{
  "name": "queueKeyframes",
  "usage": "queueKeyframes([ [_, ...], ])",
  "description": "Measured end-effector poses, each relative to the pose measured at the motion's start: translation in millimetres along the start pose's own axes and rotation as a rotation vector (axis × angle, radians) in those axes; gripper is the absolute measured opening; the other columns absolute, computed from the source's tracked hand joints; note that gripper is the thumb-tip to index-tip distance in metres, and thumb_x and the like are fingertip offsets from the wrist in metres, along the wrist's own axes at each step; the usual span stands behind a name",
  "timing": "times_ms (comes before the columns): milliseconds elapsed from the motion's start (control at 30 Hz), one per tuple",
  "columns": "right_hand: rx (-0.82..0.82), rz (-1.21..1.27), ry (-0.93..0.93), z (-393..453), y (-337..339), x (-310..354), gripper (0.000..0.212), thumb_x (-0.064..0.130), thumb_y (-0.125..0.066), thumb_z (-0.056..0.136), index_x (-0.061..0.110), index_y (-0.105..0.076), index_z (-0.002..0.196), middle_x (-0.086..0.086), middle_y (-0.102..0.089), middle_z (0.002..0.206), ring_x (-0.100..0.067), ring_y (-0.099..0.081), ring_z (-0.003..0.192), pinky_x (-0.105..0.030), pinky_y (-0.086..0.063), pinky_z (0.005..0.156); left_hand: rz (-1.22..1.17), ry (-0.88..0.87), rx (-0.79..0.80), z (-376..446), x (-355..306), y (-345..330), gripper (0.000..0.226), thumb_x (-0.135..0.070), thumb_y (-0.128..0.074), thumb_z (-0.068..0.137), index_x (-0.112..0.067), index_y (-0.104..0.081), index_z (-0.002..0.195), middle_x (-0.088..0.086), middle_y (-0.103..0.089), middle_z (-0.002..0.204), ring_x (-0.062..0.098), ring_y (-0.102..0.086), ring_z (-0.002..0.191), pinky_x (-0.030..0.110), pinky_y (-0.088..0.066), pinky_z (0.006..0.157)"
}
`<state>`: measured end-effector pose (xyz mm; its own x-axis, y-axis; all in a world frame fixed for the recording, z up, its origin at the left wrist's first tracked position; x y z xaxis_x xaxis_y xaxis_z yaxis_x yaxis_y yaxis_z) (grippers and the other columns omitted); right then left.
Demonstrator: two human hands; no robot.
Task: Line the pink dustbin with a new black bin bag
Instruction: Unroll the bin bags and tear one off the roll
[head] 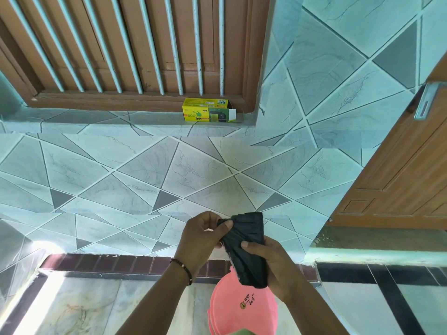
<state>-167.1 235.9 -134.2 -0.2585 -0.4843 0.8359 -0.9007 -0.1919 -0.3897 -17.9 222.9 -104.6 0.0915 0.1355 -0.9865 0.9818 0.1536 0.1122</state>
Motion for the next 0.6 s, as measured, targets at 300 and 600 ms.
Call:
queueKeyframes([
  [300, 0.035, 0.096, 0.024, -3.1, 2.0, 4.0, 0.034, 0.009, -0.070, 0.072, 0.000, -0.067, 0.104, -0.023, -0.070, 0.098, -0.035, -0.067, 0.082, -0.042, -0.059, 0.072, -0.143, 0.024, 0.115, 3.3, 3.4, -2.2, 0.022, -0.030, -0.054, 0.088, -0.008, -0.059, 0.086, 0.011, -0.068, 0.089, 0.022, -0.065, 0.085, 0.037, -0.054, 0.088],
  [600, 0.032, 0.209, 0.043, -3.2, 0.8, 4.3, 0.038, 0.006, -0.067, 0.076, -0.001, -0.063, 0.113, -0.025, -0.067, 0.109, -0.035, -0.067, 0.090, -0.039, -0.058, 0.074, -0.123, -0.030, 0.255, -6.7, 7.2, -13.9, 0.040, -0.034, -0.067, 0.072, -0.010, -0.068, 0.104, 0.010, -0.074, 0.101, 0.023, -0.069, 0.094, 0.036, -0.055, 0.084],
])
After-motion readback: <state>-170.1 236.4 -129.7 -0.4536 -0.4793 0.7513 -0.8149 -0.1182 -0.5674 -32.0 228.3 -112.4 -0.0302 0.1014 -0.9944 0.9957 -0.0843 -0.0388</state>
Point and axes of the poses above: each hand's wrist, its own z-axis towards the middle knuckle, its own y-axis out of the back of the hand, x = y × z, the point moved 6 cm from there along z, towards the middle knuckle
